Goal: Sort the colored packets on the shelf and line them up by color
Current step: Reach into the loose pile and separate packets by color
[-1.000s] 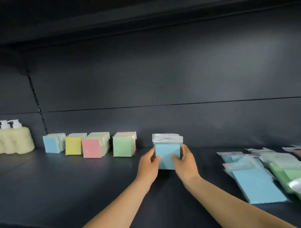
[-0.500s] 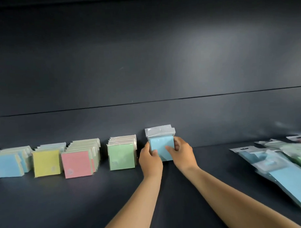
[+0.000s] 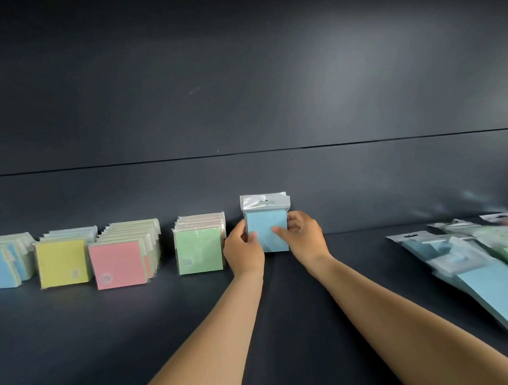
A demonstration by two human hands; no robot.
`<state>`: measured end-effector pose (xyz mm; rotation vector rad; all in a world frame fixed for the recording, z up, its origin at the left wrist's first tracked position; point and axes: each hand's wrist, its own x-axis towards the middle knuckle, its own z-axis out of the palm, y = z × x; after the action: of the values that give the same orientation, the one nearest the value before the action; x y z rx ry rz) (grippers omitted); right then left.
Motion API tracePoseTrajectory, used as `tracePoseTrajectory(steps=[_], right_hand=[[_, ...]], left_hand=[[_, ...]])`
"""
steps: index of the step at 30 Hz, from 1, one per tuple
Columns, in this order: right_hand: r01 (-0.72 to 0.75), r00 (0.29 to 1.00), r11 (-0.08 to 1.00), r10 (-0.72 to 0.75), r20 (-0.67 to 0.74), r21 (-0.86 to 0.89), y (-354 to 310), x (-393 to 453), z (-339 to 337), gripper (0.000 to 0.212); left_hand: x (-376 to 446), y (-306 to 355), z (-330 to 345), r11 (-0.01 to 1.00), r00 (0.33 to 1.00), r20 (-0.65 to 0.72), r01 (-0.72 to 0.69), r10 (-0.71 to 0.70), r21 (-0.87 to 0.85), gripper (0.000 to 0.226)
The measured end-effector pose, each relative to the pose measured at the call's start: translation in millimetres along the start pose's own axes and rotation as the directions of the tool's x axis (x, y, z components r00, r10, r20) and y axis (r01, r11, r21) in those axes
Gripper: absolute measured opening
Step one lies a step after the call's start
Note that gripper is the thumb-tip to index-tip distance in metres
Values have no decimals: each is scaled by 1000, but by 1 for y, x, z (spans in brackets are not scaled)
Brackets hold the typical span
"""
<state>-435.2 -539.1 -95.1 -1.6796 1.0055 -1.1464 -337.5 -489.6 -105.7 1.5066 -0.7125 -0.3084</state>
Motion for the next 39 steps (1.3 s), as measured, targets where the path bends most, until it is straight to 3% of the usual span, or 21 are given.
tracePoseTrajectory(steps=[11, 18, 20, 23, 26, 30, 34, 39], right_hand=[[-32, 999, 999, 31, 35, 42, 4, 7, -1, 24], [-59, 998, 997, 58, 8, 52, 1, 2, -4, 39], [-53, 998, 998, 54, 27, -29, 0, 0, -16, 46], [35, 998, 973, -20, 65, -226, -7, -5, -55, 44], [223, 966, 819, -116, 229, -528, -21, -13, -114, 44], [423, 893, 512, -94, 440, -748, -41, -25, -196, 51], [478, 867, 416, -87, 490, -773, -53, -41, -266, 53], [527, 836, 401, -84, 543, -749, -54, -68, -337, 51]], left_hand=[[0, 2, -1, 1000, 1000, 2, -18, 18, -3, 40], [-5, 9, -4, 988, 1000, 15, -5, 3, 154, 28], [-14, 17, -8, 964, 998, 15, -56, 53, 260, 37], [-35, 35, -16, 881, 966, 91, -259, 242, 396, 44], [-53, 57, -14, 759, 904, 266, -426, 336, 492, 41], [-77, 95, 8, 622, 830, 534, -504, 159, 599, 41], [-122, 127, 40, 572, 788, 615, -500, -10, 651, 47], [-187, 150, 84, 676, 821, 564, -367, -87, 639, 49]])
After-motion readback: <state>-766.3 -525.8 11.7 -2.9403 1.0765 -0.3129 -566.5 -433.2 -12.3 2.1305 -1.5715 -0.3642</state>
